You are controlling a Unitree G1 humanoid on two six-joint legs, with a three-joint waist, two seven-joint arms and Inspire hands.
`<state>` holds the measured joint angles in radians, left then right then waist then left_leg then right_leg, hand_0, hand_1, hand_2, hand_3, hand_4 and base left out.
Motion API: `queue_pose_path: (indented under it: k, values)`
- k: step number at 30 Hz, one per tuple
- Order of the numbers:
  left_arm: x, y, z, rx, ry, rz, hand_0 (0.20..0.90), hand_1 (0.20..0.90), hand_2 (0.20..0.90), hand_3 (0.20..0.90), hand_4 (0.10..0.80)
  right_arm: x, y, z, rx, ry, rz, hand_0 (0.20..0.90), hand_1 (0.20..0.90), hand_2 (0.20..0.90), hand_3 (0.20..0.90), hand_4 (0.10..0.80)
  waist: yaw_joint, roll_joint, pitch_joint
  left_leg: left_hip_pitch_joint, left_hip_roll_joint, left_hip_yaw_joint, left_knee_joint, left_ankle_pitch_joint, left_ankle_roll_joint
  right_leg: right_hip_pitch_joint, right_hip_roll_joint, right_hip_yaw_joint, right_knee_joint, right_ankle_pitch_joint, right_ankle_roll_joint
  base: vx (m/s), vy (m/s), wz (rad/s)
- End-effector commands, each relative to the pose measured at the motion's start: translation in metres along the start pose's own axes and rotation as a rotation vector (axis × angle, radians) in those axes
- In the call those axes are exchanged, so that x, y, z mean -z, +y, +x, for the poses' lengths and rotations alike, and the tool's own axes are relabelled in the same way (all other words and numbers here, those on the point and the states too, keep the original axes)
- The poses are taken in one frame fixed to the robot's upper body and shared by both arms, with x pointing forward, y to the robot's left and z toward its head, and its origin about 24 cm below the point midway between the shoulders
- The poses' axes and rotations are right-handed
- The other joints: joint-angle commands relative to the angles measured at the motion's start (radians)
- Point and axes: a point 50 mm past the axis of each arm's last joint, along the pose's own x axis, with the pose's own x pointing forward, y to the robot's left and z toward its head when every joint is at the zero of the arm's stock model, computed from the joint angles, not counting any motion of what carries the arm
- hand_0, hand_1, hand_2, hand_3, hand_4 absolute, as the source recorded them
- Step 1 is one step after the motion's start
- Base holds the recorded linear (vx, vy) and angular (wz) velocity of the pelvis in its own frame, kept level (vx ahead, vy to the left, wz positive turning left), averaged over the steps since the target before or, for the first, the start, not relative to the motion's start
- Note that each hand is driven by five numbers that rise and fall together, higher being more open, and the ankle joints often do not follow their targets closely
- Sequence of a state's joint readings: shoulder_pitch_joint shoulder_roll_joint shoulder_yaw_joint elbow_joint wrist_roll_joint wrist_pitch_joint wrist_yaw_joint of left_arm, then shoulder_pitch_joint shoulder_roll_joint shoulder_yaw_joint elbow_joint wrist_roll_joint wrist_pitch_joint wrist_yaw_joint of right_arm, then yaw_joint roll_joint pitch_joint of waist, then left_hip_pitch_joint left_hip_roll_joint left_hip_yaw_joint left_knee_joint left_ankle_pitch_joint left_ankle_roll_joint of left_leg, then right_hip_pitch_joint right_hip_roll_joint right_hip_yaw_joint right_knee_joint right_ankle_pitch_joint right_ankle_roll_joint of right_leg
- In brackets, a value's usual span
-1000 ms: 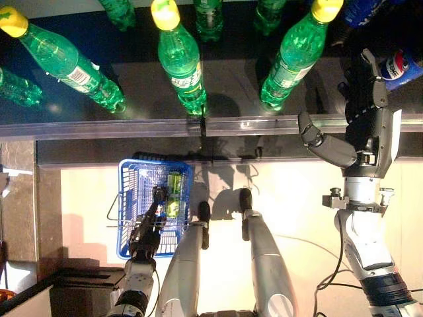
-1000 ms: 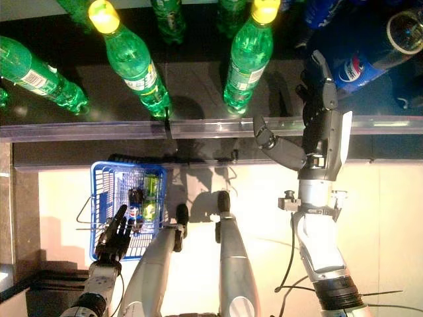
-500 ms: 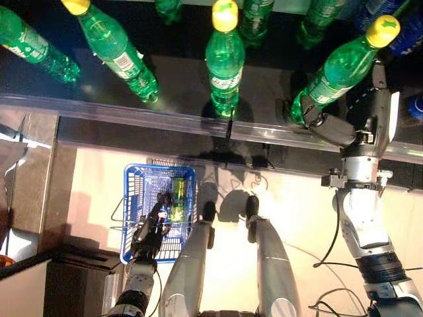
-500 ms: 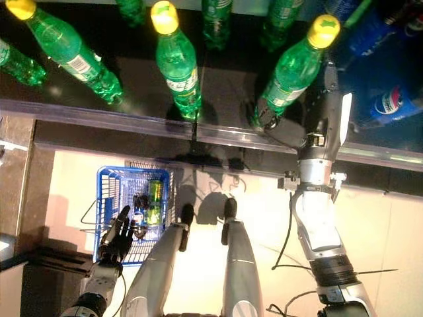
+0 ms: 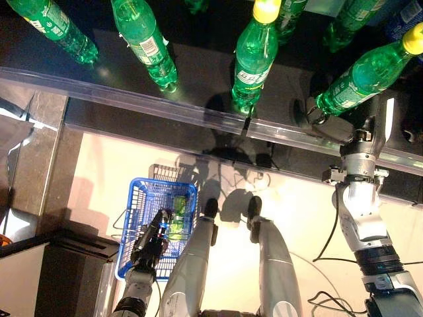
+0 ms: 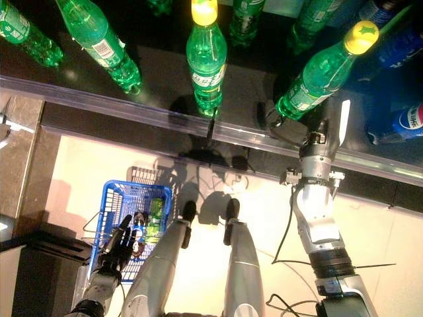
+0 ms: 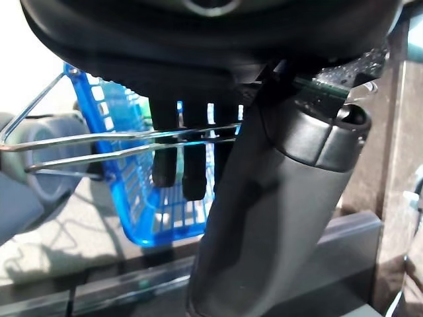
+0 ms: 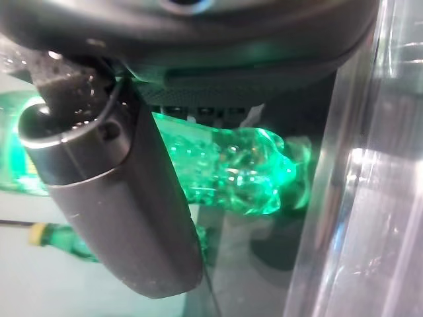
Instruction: Pick up the drink and place into the basket.
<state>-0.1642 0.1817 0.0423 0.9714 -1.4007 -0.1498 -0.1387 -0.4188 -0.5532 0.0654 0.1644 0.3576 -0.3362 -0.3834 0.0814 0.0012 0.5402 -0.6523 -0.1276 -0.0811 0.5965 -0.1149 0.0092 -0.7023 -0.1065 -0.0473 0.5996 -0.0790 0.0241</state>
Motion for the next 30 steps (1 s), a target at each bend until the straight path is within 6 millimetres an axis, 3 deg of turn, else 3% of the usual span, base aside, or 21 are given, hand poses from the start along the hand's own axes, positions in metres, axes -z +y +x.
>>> queue_pose_path:
  k: [1,20,30]
  values:
    - [-0.042,0.006,-0.010,0.097,-0.131,0.122,0.300,0.300,0.300,0.200,0.100,-0.052,-0.018,0.025,0.117,-0.255,0.016,0.300,0.300,0.300,0.200,0.100,0.011,0.036,-0.020,0.013,-0.032,0.068,0.016,-0.049,0.089,0.051,0.055,-0.024,-0.053,0.005,0.019,0.010,-0.019,0.03]
    - [-0.048,0.011,-0.012,0.089,-0.121,0.145,0.300,0.300,0.300,0.200,0.100,-0.080,-0.042,0.024,0.396,-0.490,-0.153,0.300,0.300,0.300,0.200,0.100,0.018,0.039,-0.031,0.044,-0.043,0.060,0.013,-0.057,0.100,0.084,0.058,-0.024,-0.057,0.009,0.032,-0.001,-0.003,0.01]
    - [-0.057,0.029,-0.020,0.022,-0.126,0.180,0.300,0.300,0.300,0.200,0.100,-0.098,-0.036,-0.005,0.266,-0.629,-0.179,0.300,0.300,0.300,0.200,0.100,-0.019,0.019,-0.074,0.111,-0.051,0.063,-0.016,-0.065,0.108,0.152,0.070,0.010,-0.123,0.037,0.047,0.000,0.000,0.00]
